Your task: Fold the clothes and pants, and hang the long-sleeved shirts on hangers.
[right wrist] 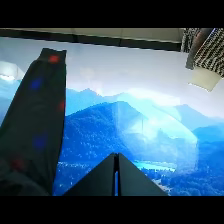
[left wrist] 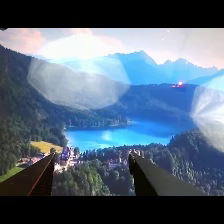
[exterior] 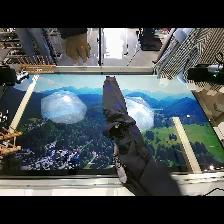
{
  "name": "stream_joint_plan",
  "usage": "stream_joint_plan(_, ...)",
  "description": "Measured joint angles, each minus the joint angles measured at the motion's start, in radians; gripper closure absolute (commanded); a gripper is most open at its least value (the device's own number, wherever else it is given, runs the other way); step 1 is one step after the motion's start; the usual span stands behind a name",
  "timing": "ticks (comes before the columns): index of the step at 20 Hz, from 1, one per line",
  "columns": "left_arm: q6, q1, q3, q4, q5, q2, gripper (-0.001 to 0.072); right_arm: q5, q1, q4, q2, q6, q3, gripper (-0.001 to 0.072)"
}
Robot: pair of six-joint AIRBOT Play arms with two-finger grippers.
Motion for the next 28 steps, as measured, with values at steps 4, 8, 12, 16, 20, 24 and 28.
stream_joint_plan(4, 0.0, 0.0, 0.0, 0.0, 0.0, 0.0, 0.0245, 0.0, 0.0, 0.0, 0.0, 0.0, 0.0, 0.0693)
stream_joint_plan(8, 0.0, 0.0, 0.0, 0.0, 0.0, 0.0, 0.0245, 0.0, 0.0, 0.0, 0.0, 0.0, 0.0, 0.0693)
stream_joint_plan(12, 0.0, 0.0, 0.0, 0.0, 0.0, 0.0, 0.0245, 0.0, 0.0, 0.0, 0.0, 0.0, 0.0, 0.0693)
stream_joint_plan(16, 0.0, 0.0, 0.0, 0.0, 0.0, 0.0, 0.0245, 0.0, 0.0, 0.0, 0.0, 0.0, 0.0, 0.0693)
stream_joint_plan(20, -0.004, 0.0, 0.0, -0.038, 0.032, -0.008, 0.0308, -0.003, 0.0, 0.028, 0.0, 0.047, 0.0, 0.0692)
stream_joint_plan(24, -0.067, -0.001, 0.0, -0.218, 0.012, -0.042, 0.0306, 0.056, 0.023, 0.224, -0.003, 0.176, 0.0, 0.0692)
stream_joint_plan(28, -0.038, -0.026, -0.003, -0.432, -0.203, -0.142, 0.0304, 0.114, 0.085, 0.302, -0.006, 0.205, 0.0, 0.0691)
